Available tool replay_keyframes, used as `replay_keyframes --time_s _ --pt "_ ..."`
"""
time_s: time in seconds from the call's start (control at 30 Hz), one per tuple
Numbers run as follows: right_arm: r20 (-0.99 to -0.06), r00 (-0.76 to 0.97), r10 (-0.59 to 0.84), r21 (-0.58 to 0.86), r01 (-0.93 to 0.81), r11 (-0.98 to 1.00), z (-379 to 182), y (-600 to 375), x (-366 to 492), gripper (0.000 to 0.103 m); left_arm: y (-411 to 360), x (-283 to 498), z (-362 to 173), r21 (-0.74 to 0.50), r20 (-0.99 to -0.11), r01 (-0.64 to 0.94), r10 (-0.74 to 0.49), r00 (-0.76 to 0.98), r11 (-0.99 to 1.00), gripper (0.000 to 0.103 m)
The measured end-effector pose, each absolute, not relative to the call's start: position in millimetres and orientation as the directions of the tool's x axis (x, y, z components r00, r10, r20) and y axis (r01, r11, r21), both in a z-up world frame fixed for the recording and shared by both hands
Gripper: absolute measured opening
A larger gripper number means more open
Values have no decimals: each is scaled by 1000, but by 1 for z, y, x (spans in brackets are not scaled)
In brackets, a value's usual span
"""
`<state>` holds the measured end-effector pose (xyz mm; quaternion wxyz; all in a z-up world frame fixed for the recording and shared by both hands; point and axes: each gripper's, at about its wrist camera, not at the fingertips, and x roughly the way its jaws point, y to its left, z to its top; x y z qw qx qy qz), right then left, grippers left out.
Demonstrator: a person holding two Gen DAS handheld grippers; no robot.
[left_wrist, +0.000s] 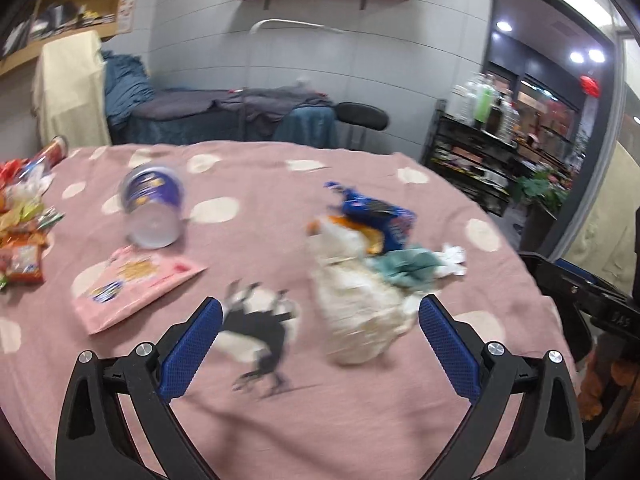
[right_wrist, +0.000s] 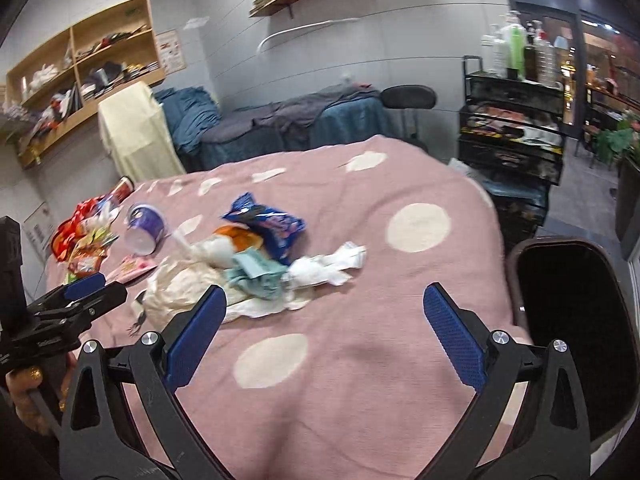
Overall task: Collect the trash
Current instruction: 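Grasp the pink snack bag with the left tool while the right tool grasps the white tissues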
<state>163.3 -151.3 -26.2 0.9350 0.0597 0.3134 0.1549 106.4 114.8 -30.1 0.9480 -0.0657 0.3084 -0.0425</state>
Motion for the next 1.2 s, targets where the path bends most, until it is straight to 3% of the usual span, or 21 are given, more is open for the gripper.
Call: replay_keyframes --time_s 0.37,0.73,0.87,0.97,1.0,1.07,1.2 --pt "-637 650 414 176 -400 899 -35 -85 177 97 222 104 -34 -139 -627 -201 71 775 970 97" --pt "-696 530 485 95 -602 793 -35 -24 182 97 218 162 -67 107 -758 -68 126 640 992 97" --pt "-746 470 472 66 -653 755 -46 11 192 97 225 173 -80 103 -789 -53 114 604 993 81" --pt "-804 415 427 68 -649 758 -61 30 208 95 233 175 -83 31 -790 -62 63 610 998 70" --pt "-817 392 423 82 -647 758 -65 33 212 90 236 176 -83 3 -791 -70 45 611 998 67" --pt "-840 357 409 106 -631 769 -74 34 220 63 238 176 -83 -21 -788 -77 31 615 997 56" --pt "-808 357 469 182 -606 775 -71 18 225 47 231 173 -79 27 -775 -88 76 627 996 31"
